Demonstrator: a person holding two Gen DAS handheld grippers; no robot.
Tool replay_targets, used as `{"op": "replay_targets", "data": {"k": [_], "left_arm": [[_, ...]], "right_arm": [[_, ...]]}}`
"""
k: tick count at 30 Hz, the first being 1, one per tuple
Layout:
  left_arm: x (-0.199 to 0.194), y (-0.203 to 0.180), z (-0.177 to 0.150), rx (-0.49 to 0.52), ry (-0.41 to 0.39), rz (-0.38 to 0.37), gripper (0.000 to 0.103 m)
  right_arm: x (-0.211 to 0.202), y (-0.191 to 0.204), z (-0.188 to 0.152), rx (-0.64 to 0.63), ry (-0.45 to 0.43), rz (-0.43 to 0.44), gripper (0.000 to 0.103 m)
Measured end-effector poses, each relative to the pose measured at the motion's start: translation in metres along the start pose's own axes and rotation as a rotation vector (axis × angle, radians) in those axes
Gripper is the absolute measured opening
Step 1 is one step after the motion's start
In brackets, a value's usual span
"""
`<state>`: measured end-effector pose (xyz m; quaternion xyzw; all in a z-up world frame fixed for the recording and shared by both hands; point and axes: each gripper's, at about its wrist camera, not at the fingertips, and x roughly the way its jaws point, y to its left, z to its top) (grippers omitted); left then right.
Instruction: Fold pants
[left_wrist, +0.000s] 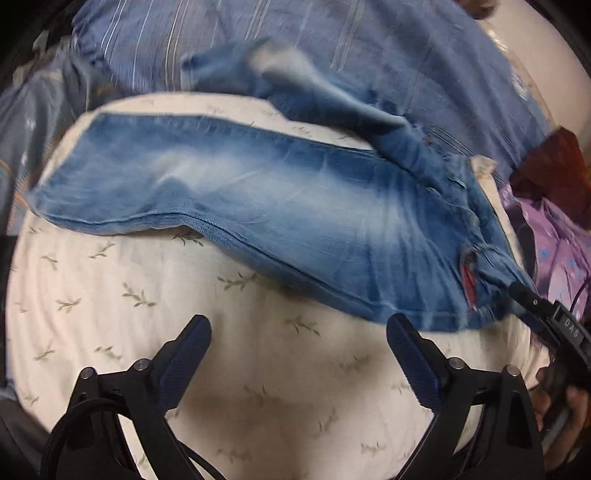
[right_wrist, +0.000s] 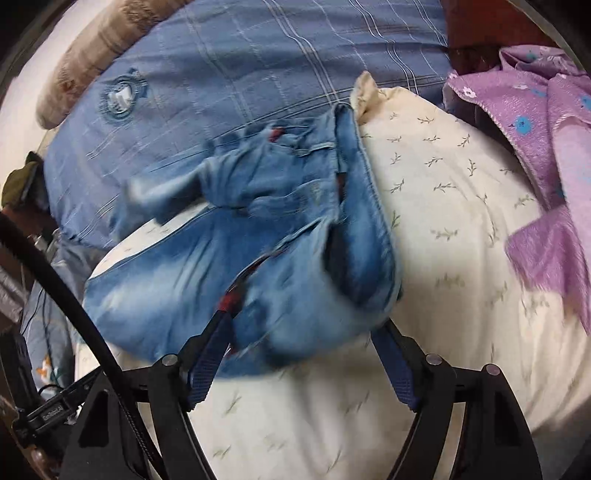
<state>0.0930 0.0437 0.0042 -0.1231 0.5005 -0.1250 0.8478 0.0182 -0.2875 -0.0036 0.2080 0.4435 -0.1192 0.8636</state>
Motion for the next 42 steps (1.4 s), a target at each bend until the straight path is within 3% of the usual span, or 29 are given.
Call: {"op": "replay_targets", "data": {"k": [3,4,5,6,7,8,11,13,16,18,20,22,23,25,26,27,28,29,31,33,35,38,42], "left_arm": [[0.016,0.012,0.013,-0.032,0.018,-0.018,0.088],[0.024,0.017,0.019,-0.051,0.023,-0.021,0.085],[0.029,0.019,0.023,-0.063,0.019,-0.022,0.080],[0.030,0.023,0.028,-0.077,-0.001,-0.020,0.071],[0.034,0.025,0.033,-0.087,-0.016,-0.010,0.064],[0.036,0.027,0.035,-0.099,-0.019,-0.001,0.052],[0.044,0.036,0.039,-0.147,-0.012,0.043,0.012],[0.042,0.039,0.034,-0.175,-0.006,0.016,0.009],[0.029,0.036,0.013,-0.200,0.016,-0.075,0.008],[0.023,0.024,-0.008,-0.172,0.055,-0.100,0.008],[0.029,0.011,-0.025,-0.145,0.104,-0.103,0.008],[0.043,-0.001,-0.036,-0.086,0.113,-0.039,0.010],[0.045,-0.003,-0.037,-0.078,0.090,-0.028,0.010],[0.044,-0.005,-0.037,-0.067,0.060,-0.031,0.014],[0.043,-0.005,-0.038,-0.053,0.060,-0.031,0.023],[0.039,-0.007,-0.041,-0.038,0.054,-0.025,0.034],[0.033,-0.005,-0.042,-0.022,0.034,-0.009,0.040],[0.026,-0.004,-0.042,-0.005,0.016,0.006,0.048],[0.006,0.003,-0.044,-0.009,-0.029,0.027,0.053],[-0.001,0.014,-0.043,-0.043,-0.039,0.025,0.055],[-0.012,0.024,-0.043,-0.084,-0.045,0.009,0.054],[-0.041,0.033,-0.039,-0.102,-0.090,0.008,0.055],[-0.071,0.038,-0.029,-0.064,-0.157,0.031,0.063]], "right_arm": [[0.015,-0.014,0.000,0.043,0.024,-0.002,0.072],[0.016,-0.017,-0.001,0.052,0.028,0.009,0.055],[0.017,-0.018,-0.001,0.049,0.019,0.028,0.047],[0.018,-0.019,-0.001,0.045,0.026,0.041,0.044],[0.018,-0.020,0.000,0.044,0.028,0.058,0.032],[0.017,-0.022,0.001,0.047,0.020,0.078,0.027],[0.016,-0.023,0.004,0.035,0.025,0.086,0.022],[0.014,-0.030,0.004,0.041,0.025,0.080,0.020],[-0.004,-0.048,0.007,0.096,0.000,0.096,0.018],[-0.025,-0.059,0.007,0.114,-0.033,0.053,0.017],[-0.039,-0.070,0.003,0.146,-0.063,0.001,0.017],[-0.035,-0.075,-0.001,0.160,-0.042,-0.083,0.019],[-0.026,-0.074,-0.001,0.158,-0.018,-0.102,0.027],[-0.002,-0.070,-0.004,0.106,0.061,-0.226,0.045],[0.002,-0.067,-0.005,0.087,0.078,-0.243,0.045],[-0.002,-0.061,-0.005,0.058,0.063,-0.254,0.045],[-0.012,-0.056,-0.005,0.039,0.015,-0.279,0.053],[-0.022,-0.053,-0.005,0.036,-0.022,-0.302,0.067],[-0.048,-0.044,-0.008,0.034,-0.114,-0.322,0.074],[-0.070,-0.031,-0.009,0.012,-0.179,-0.256,0.074],[-0.083,-0.013,-0.011,-0.025,-0.206,-0.136,0.075],[-0.082,0.018,-0.009,-0.097,-0.167,0.048,0.075],[-0.072,0.056,-0.004,-0.158,-0.101,0.170,0.075]]}}
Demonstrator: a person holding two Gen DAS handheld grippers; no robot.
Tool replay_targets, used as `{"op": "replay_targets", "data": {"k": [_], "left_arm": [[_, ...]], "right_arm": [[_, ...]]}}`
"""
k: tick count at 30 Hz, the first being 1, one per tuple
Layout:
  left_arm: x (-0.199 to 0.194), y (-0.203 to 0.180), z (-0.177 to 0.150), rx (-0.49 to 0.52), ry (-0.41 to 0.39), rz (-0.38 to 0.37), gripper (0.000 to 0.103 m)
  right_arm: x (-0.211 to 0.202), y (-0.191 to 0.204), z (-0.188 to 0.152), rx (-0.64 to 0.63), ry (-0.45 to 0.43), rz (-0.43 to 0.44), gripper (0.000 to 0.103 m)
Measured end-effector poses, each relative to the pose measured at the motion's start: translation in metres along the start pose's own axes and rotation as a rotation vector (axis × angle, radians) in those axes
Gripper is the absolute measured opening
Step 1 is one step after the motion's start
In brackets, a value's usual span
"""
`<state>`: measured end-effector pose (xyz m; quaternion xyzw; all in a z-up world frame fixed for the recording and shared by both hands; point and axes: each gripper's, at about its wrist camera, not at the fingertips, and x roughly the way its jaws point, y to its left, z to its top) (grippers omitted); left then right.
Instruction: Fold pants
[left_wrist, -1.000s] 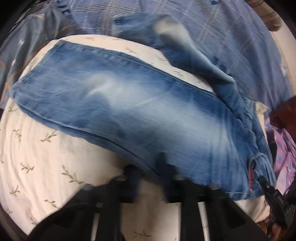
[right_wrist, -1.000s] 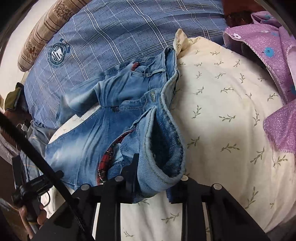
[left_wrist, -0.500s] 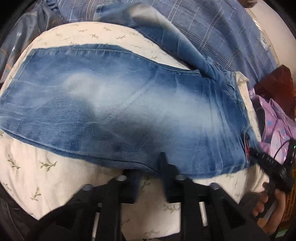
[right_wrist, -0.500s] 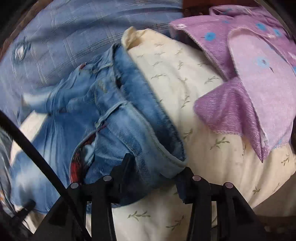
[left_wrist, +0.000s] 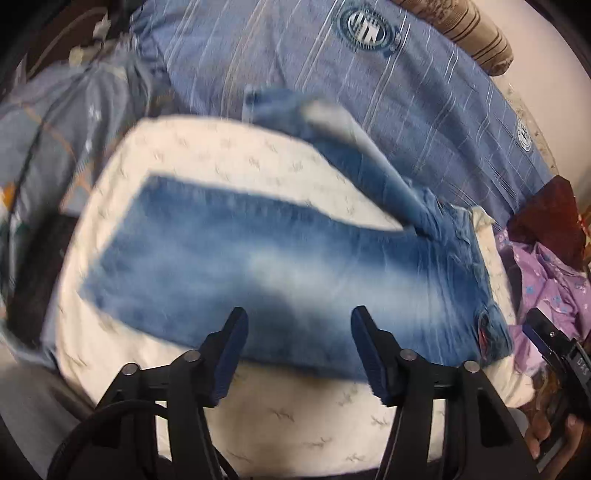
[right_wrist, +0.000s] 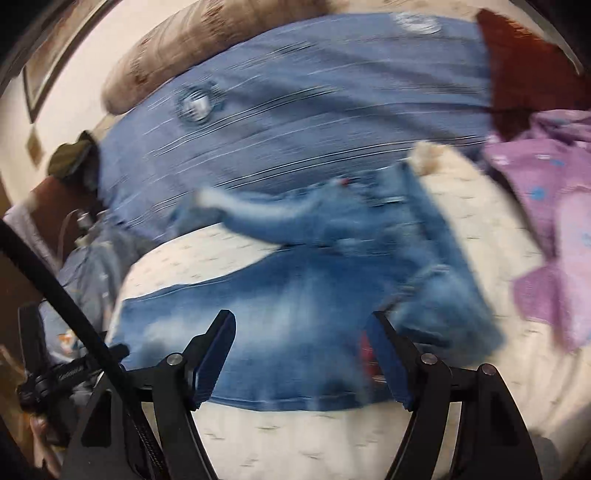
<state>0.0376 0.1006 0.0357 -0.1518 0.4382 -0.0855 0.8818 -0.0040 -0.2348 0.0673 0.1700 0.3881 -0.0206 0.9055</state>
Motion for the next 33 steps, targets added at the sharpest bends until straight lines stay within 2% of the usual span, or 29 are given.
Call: {"op": "replay_targets", "data": {"k": [2,4,7,9,11,15,17,18,19,20,21,22,23,24,25,27,28,31,33], "left_arm": [[-0.005,0.011,0.004,-0.007,-0.016,0.047,0.066],[-0.006,0.034,0.004,-0.056,-0.006,0.093,0.066],[-0.008,0.068,0.007,-0.139,-0.005,0.152,0.066],[-0.009,0.087,0.010,-0.176,0.007,0.204,0.066],[-0.005,0.095,0.012,-0.187,0.033,0.223,0.066],[0.004,0.114,0.009,-0.217,0.058,0.245,0.063],[0.019,0.115,0.014,-0.242,0.089,0.223,0.060],[0.024,0.115,0.015,-0.236,0.096,0.235,0.059],[0.030,0.112,0.017,-0.212,0.099,0.269,0.057],[0.033,0.112,0.017,-0.203,0.106,0.285,0.054],[0.037,0.113,0.017,-0.203,0.115,0.312,0.044],[0.037,0.115,0.017,-0.213,0.109,0.340,0.033],[0.033,0.117,0.017,-0.225,0.093,0.362,0.010],[0.027,0.118,0.017,-0.237,0.073,0.349,0.007],[0.015,0.117,0.016,-0.240,0.044,0.302,0.007],[-0.005,0.112,0.013,-0.225,-0.029,0.322,0.007],[-0.011,0.110,0.013,-0.217,-0.039,0.338,0.007],[-0.001,0.112,0.012,-0.219,0.020,0.384,0.009],[0.008,0.107,0.012,-0.191,0.083,0.413,0.010]], "right_arm": [[0.018,0.014,0.004,-0.009,0.034,0.103,0.075],[0.037,0.035,0.000,-0.040,0.073,0.175,0.075],[0.067,0.077,-0.026,-0.128,0.154,0.278,0.075],[0.087,0.109,-0.047,-0.184,0.204,0.348,0.075],[0.104,0.141,-0.070,-0.262,0.252,0.388,0.075],[0.121,0.198,-0.109,-0.475,0.276,0.375,0.074],[0.132,0.209,-0.123,-0.562,0.279,0.289,0.070],[0.138,0.214,-0.129,-0.589,0.278,0.251,0.064],[0.141,0.213,-0.133,-0.595,0.286,0.234,0.047],[0.142,0.211,-0.135,-0.595,0.288,0.202,0.036],[0.141,0.210,-0.136,-0.598,0.261,0.178,0.031],[0.139,0.211,-0.138,-0.604,0.248,0.173,0.018],[0.138,0.208,-0.139,-0.604,0.247,0.167,0.014],[0.135,0.205,-0.138,-0.598,0.247,0.168,0.011],[0.131,0.206,-0.138,-0.592,0.241,0.175,0.008],[0.116,0.208,-0.135,-0.594,0.206,0.176,0.007],[0.111,0.208,-0.134,-0.587,0.202,0.193,0.007],[0.118,0.208,-0.139,-0.589,0.238,0.202,0.008],[0.134,0.207,-0.145,-0.587,0.286,0.198,0.016]]}}
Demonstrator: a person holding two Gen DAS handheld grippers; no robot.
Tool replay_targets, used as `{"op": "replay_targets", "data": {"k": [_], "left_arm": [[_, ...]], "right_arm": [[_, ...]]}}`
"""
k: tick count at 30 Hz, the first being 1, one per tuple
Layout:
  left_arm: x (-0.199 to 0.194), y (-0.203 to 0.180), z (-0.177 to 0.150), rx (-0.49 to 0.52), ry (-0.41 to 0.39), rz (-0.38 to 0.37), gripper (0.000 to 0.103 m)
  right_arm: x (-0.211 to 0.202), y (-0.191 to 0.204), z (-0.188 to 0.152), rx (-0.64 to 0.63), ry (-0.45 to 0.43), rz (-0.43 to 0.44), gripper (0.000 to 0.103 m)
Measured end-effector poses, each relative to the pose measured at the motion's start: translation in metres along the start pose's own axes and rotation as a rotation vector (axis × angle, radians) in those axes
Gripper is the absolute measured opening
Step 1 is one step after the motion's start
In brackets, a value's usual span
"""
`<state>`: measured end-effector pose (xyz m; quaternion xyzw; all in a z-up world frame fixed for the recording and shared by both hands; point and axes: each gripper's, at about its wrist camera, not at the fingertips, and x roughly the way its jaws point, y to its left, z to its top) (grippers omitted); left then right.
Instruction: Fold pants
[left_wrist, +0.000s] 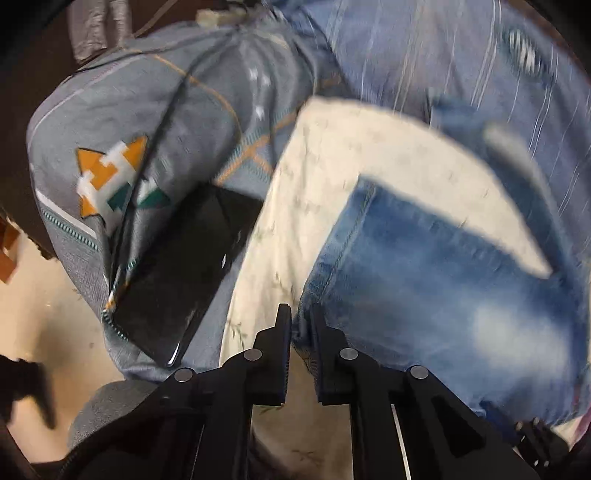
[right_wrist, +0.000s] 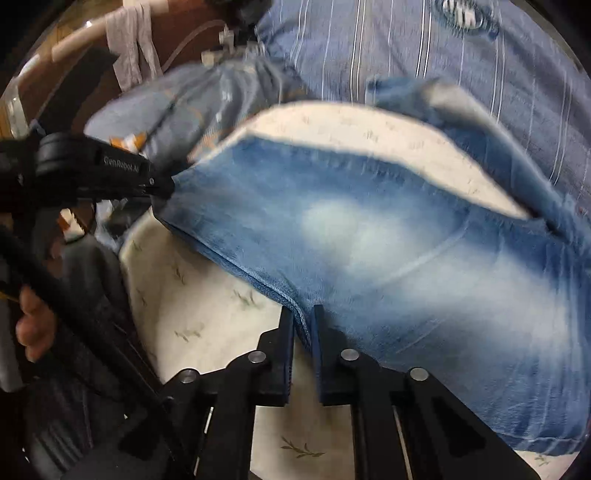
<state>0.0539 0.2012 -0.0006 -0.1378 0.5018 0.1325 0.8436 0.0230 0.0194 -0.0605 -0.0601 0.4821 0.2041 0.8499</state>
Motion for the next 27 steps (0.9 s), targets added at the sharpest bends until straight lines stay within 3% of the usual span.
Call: {"op": "replay_targets", "data": {"k": [2,3,5,8,16,21,24,27], "left_arm": [[-0.008,-0.005,0.001,0.028,-0.035,-0.029,0.018],[-0.017,-0.005,0.000,0.036,-0.068,-0.051,0.032],[-0.040,-0.010,-0.001,0.043,-0.154,-0.106,0.054],[-0.068,-0.033,0.001,0.076,-0.231,-0.179,0.063],[-0.079,-0.159,0.047,0.265,-0.195,-0.504,0.065],[-0.034,-0.222,0.069,0.326,-0.169,-0.587,0.069],[0.013,-0.234,0.073,0.330,-0.106,-0.615,0.069],[0.053,-0.239,0.075,0.324,-0.069,-0.597,0.069]], "right_arm": [[-0.002,-0.007,-0.002,0.054,-0.007,0.044,0.024],[-0.008,-0.013,0.001,0.084,-0.025,0.076,0.030],[-0.031,-0.029,0.007,0.150,-0.089,0.142,0.056],[-0.073,-0.059,0.013,0.225,-0.193,0.177,0.073],[-0.142,-0.175,0.017,0.489,-0.308,0.143,0.074],[-0.152,-0.270,0.016,0.641,-0.317,0.028,0.074],[-0.141,-0.326,0.019,0.712,-0.280,-0.073,0.074],[-0.120,-0.384,0.027,0.767,-0.201,-0.157,0.077]]}}
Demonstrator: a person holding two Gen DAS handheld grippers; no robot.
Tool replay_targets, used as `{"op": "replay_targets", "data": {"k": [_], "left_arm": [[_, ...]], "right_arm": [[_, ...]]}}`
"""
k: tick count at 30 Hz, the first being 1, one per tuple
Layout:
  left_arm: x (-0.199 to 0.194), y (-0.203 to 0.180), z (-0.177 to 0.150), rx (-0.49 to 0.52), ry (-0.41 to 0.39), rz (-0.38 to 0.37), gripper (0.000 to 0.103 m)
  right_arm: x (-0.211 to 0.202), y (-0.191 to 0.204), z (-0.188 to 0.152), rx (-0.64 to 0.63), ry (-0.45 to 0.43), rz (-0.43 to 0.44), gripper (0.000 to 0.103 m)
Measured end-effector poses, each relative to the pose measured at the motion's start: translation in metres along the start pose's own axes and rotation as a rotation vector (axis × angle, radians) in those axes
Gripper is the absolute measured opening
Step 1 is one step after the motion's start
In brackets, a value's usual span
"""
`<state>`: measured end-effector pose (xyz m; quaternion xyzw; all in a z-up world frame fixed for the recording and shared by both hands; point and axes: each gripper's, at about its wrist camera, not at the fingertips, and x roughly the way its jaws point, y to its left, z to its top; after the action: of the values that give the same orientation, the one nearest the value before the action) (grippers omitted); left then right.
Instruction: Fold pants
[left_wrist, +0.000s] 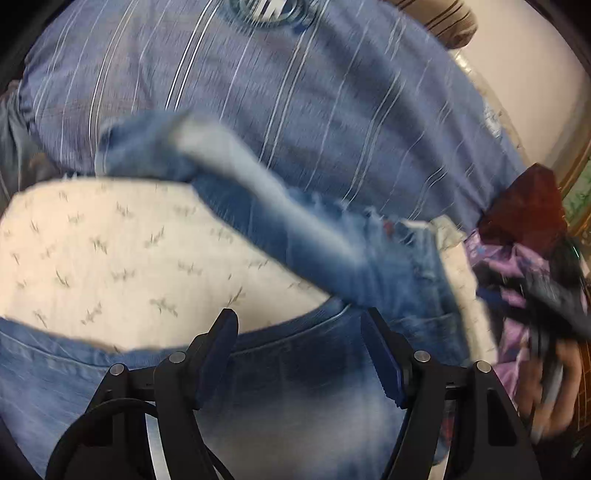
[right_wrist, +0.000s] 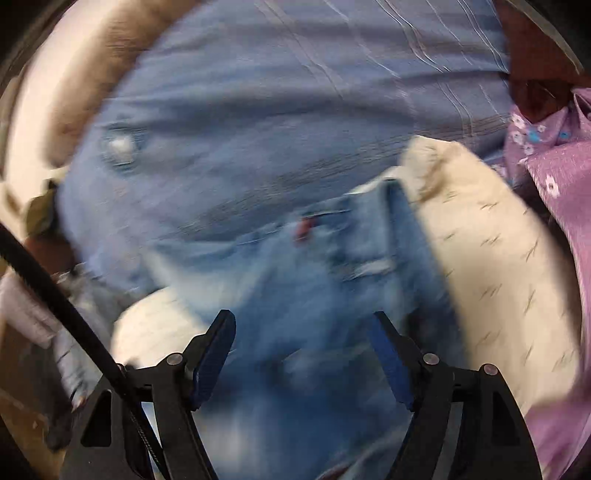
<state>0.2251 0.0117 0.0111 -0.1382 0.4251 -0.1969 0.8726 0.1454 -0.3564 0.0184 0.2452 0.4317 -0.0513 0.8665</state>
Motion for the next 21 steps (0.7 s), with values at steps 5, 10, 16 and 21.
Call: {"op": "replay_targets", "data": {"k": [5,10,16,21], "left_arm": [[0.022,0.014,0.001,-0.043,0.030,0.005,0.069],[0.020,0.012,-0.003,-0.041,0.019,0.013,0.069],[0.012,0.006,-0.010,-0.019,0.011,0.005,0.069],[0.007,0.002,-0.012,-0.018,0.005,0.001,0.069]], "right_arm": [[0.070,-0.032,0.062,0.029,0.058,-0.085,0.076],[0.115,-0.038,0.098,-0.027,0.088,-0.275,0.072],[0.137,-0.043,0.099,-0.030,0.133,-0.316,0.047],[0.096,-0.002,0.085,-0.158,0.020,-0.368,0.013]]}}
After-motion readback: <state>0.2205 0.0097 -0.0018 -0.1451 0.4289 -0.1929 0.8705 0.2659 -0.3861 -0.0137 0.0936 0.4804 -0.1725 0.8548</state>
